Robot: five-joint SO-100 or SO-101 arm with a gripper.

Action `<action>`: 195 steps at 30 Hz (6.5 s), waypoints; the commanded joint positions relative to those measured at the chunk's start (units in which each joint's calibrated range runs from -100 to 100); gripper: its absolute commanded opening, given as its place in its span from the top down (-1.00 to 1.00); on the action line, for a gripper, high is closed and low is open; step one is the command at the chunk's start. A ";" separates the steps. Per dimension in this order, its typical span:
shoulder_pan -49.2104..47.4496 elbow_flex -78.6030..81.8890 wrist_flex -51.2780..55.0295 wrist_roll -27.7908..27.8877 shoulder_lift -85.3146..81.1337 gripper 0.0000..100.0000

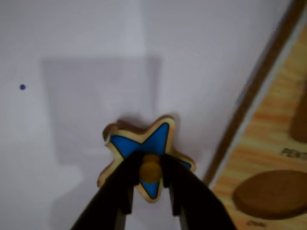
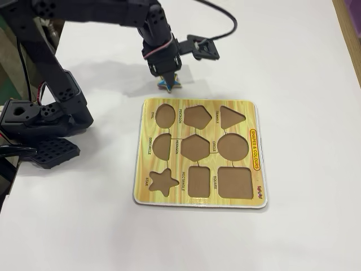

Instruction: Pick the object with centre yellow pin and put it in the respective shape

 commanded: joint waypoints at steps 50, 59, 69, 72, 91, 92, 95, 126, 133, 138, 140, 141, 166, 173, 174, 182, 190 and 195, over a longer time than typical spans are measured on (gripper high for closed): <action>50.49 16.55 -0.49 37.66 -24.52 0.99; 56.64 16.55 -0.41 37.76 -24.60 0.99; 59.38 16.19 -1.44 39.12 -24.01 0.99; 60.84 15.65 -1.44 41.53 -23.85 0.99; 60.55 16.37 -7.41 41.32 -23.68 0.99; 60.45 16.46 -7.41 41.32 -23.68 0.99; 60.25 17.18 -7.41 41.27 -23.68 0.99; 60.25 18.35 -9.74 41.32 -19.75 0.99; 60.35 17.72 -9.83 41.32 -18.99 0.99; 60.35 17.72 -10.35 41.32 -18.91 0.99; 60.35 18.17 -11.90 41.27 -18.91 0.99; 60.35 18.26 -12.25 41.27 -18.91 0.99; 60.06 20.86 -12.25 41.27 -18.91 0.99; 60.06 20.95 -11.99 41.27 -18.91 0.99; 60.06 20.95 -12.07 41.27 -18.91 0.99; 60.25 22.30 -12.33 40.59 -18.91 0.99; 60.35 22.39 -12.33 40.06 -18.91 0.99; 60.35 22.39 -12.33 40.06 -18.91 0.99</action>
